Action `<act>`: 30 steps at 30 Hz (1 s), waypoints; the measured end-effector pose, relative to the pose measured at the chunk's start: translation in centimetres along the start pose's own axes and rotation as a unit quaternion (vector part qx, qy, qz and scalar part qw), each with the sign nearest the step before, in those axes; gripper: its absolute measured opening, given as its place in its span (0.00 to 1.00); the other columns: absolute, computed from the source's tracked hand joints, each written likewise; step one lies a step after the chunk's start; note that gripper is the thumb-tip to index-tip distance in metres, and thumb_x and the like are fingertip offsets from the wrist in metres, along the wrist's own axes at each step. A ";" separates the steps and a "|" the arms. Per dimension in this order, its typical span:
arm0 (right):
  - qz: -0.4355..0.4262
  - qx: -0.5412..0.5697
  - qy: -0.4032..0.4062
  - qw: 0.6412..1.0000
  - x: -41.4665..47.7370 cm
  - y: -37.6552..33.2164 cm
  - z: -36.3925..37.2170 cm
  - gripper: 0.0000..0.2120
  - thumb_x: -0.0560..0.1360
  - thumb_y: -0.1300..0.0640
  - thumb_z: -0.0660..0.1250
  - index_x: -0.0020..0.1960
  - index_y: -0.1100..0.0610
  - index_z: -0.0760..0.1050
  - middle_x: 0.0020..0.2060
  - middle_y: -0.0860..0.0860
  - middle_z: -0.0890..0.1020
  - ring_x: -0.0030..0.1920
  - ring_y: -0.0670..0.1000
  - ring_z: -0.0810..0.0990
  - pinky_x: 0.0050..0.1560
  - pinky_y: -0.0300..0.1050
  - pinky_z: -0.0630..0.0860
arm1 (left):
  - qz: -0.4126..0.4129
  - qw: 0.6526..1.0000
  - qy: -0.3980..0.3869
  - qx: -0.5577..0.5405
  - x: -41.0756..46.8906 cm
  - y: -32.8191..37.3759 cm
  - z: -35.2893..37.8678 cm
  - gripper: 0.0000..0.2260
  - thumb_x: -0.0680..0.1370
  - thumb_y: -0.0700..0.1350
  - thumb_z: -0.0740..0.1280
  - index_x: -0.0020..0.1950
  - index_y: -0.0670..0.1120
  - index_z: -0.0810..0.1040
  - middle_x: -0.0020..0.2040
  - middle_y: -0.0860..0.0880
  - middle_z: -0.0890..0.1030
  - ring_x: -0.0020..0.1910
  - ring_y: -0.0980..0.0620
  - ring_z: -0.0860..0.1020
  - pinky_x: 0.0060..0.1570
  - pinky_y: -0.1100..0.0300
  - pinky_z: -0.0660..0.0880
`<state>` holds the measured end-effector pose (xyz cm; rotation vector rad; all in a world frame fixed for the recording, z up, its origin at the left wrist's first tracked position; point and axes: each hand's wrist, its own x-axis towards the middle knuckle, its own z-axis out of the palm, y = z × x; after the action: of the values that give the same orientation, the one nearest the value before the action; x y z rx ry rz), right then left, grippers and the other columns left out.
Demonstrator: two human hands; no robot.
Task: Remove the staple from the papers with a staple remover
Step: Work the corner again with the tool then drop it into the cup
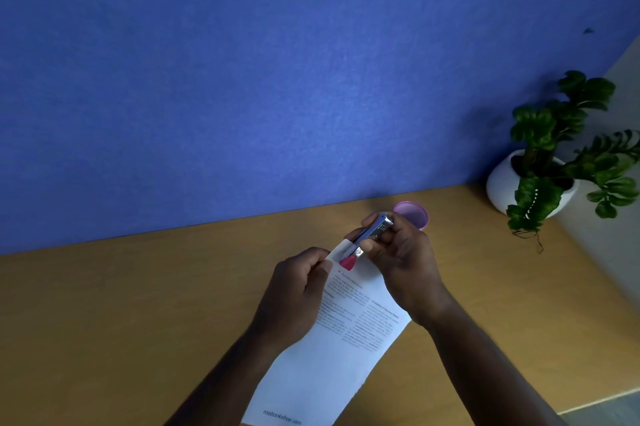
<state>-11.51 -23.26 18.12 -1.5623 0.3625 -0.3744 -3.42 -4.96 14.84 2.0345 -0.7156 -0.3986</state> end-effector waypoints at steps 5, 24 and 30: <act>-0.002 0.009 0.018 1.000 0.0 0.0 0.1 0.09 0.81 0.75 0.67 0.56 0.64 0.78 0.44 0.51 0.91 0.43 0.49 0.90 0.44 0.38 0.84 | 0.005 1.000 -0.002 -0.013 0.0 0.2 0.2 0.11 0.89 0.47 0.62 0.61 0.51 0.85 0.52 0.57 0.88 0.54 0.62 0.85 0.42 0.70 0.79; 0.051 0.191 0.199 0.960 1.8 4.1 -3.8 0.10 0.76 0.63 0.79 0.43 0.57 0.79 0.43 0.61 0.88 0.44 0.59 0.90 0.52 0.51 0.85 | -0.072 0.995 0.034 -0.055 0.5 -1.0 0.0 0.13 0.88 0.43 0.62 0.49 0.49 0.84 0.43 0.47 0.87 0.44 0.46 0.84 0.40 0.60 0.73; 0.094 0.221 0.269 0.933 2.5 8.1 -6.4 0.08 0.77 0.67 0.77 0.50 0.61 0.78 0.41 0.58 0.88 0.44 0.56 0.90 0.53 0.52 0.86 | -0.075 0.996 0.048 -0.032 1.0 -1.4 0.0 0.13 0.88 0.45 0.62 0.47 0.45 0.82 0.42 0.43 0.85 0.44 0.41 0.83 0.38 0.58 0.70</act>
<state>-12.16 -30.33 10.17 -0.9558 0.7880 -0.6846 -2.19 -4.98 13.68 2.0389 -0.4877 -0.4016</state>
